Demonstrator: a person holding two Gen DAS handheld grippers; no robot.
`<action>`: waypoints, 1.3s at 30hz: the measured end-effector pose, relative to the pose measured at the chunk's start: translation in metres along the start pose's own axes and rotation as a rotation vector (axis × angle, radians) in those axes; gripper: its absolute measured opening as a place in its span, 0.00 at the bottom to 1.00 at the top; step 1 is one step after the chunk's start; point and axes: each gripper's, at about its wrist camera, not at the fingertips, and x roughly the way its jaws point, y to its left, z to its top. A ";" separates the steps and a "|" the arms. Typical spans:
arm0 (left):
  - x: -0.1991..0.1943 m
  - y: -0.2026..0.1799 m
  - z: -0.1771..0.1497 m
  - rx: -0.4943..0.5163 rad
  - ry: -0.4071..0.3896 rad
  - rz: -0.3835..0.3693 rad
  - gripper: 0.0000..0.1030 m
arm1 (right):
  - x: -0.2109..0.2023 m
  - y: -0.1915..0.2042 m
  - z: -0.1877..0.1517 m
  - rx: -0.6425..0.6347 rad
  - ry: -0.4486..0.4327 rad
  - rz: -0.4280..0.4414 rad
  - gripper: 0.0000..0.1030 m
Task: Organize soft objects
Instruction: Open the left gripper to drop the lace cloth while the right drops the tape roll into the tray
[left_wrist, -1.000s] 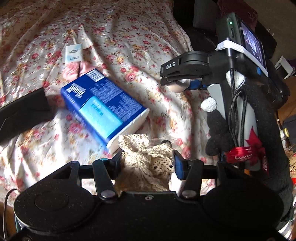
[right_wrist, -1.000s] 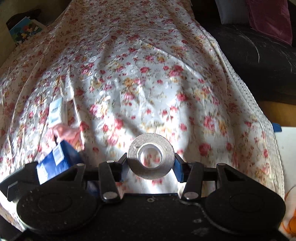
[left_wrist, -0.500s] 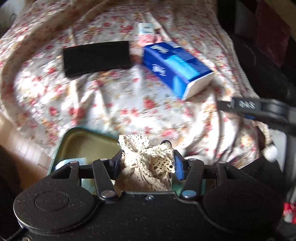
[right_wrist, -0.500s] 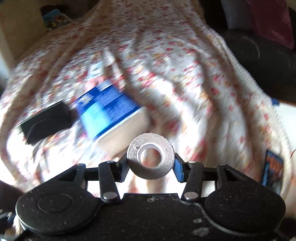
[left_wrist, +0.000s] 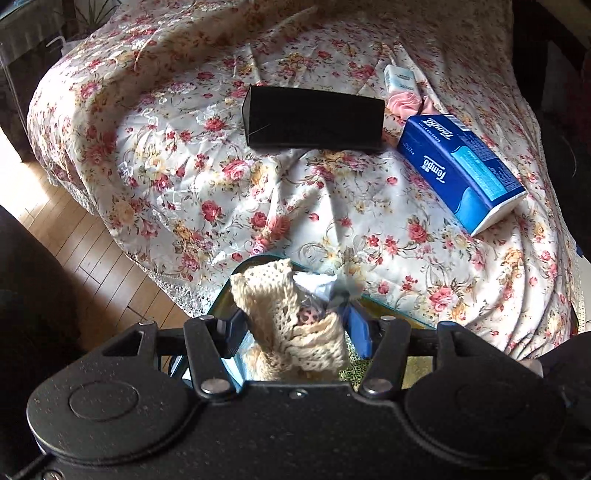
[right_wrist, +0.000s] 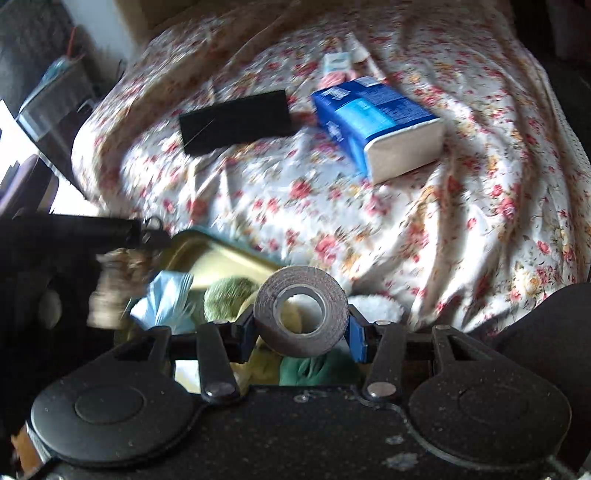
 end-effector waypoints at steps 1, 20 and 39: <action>0.004 0.001 0.000 -0.008 0.009 -0.002 0.51 | 0.000 -0.001 -0.005 -0.004 0.016 0.007 0.47; 0.005 -0.005 -0.003 0.027 0.015 0.020 0.57 | 0.017 0.014 -0.026 -0.062 0.109 0.061 0.53; 0.004 -0.014 0.000 0.080 -0.014 0.078 0.63 | 0.013 -0.001 -0.007 -0.021 0.050 0.020 0.54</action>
